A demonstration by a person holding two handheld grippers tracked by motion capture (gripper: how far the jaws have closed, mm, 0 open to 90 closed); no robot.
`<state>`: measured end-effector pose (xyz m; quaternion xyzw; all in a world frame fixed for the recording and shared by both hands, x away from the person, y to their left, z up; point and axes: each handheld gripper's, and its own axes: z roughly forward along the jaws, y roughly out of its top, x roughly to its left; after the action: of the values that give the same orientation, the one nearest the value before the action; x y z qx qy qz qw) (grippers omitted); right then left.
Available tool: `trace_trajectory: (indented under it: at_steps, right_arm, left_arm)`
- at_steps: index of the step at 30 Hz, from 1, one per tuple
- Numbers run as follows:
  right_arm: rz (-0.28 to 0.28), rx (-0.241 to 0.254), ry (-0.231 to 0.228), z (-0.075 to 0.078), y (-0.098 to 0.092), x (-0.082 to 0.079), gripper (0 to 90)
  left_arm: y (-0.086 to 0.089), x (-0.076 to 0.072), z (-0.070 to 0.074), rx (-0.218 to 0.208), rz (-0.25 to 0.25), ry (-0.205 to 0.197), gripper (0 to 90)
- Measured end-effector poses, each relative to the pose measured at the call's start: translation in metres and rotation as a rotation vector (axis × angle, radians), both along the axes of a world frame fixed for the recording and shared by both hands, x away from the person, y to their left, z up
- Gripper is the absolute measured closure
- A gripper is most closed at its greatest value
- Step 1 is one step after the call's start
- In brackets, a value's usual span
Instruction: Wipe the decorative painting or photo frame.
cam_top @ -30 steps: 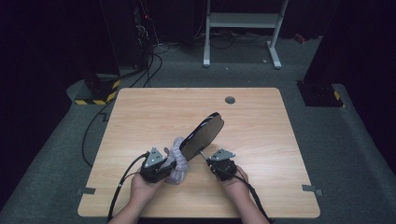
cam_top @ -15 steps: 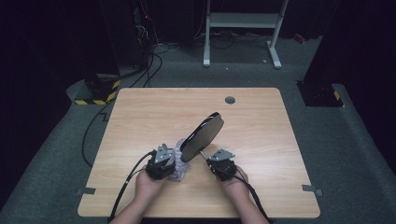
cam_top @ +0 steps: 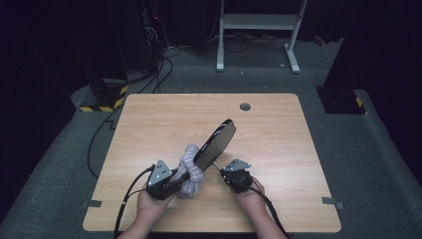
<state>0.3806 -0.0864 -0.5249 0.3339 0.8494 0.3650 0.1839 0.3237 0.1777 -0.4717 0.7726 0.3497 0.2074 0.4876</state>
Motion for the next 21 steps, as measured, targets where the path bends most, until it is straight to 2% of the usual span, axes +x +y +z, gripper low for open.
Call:
trace_trajectory:
  at_steps: [3, 7, 15, 18, 21]
  right_arm:
    - [0.000, -0.002, -0.001, 0.000, 0.000, 0.000, 88.8]
    - [-0.013, 0.008, 0.009, 0.000, -0.001, 0.001, 88.7]
    - [-0.013, 0.008, 0.009, 0.000, -0.001, 0.001, 88.7]
    - [-0.011, 0.000, 0.000, 0.000, 0.000, 0.000, 88.7]
    - [-0.012, 0.006, 0.007, 0.000, -0.001, 0.001, 88.7]
  left_arm:
    - [0.000, 0.007, -0.009, -0.001, -0.001, 0.018, 71.2]
    - [0.001, 0.016, -0.020, 0.035, 0.016, 0.049, 71.6]
    - [-0.006, 0.038, -0.044, 0.151, 0.035, 0.131, 71.9]
    - [-0.010, 0.044, -0.048, 0.182, 0.046, 0.133, 72.4]
    - [-0.011, 0.046, -0.048, 0.178, 0.048, 0.135, 72.5]
